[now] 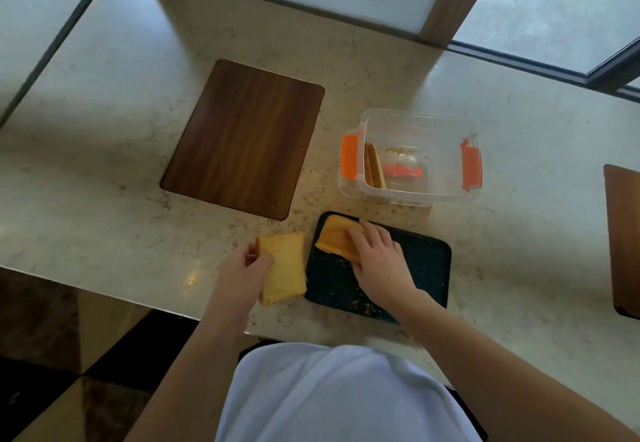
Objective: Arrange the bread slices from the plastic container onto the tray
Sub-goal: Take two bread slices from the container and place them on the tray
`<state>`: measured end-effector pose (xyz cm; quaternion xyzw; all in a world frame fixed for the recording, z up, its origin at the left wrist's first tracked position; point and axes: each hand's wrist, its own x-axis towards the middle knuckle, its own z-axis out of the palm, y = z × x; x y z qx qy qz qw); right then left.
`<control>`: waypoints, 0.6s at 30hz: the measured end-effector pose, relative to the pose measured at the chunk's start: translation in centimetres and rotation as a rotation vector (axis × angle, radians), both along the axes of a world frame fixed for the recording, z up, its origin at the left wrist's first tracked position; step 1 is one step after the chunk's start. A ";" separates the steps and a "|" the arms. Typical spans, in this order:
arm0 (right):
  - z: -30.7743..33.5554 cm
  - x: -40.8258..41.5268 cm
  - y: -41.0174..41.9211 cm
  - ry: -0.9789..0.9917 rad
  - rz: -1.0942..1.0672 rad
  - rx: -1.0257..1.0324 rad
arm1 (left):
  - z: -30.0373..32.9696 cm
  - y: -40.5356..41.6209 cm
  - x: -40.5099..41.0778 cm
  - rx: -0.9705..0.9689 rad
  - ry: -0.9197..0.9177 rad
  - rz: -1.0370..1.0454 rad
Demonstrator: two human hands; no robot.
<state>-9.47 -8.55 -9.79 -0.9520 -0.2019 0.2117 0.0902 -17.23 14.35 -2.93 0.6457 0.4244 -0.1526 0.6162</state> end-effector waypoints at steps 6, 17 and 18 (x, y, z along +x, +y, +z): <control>-0.8 0.0 -0.7 -0.003 -0.258 -0.052 | -0.6 0.1 0.5 -0.025 -0.002 0.004; -1.3 0.8 0.6 0.045 -0.274 -0.014 | -1.2 -0.3 0.7 -0.071 -0.041 0.008; -1.3 0.8 0.8 0.051 -0.272 -0.013 | -1.3 -0.4 0.7 -0.073 -0.046 0.006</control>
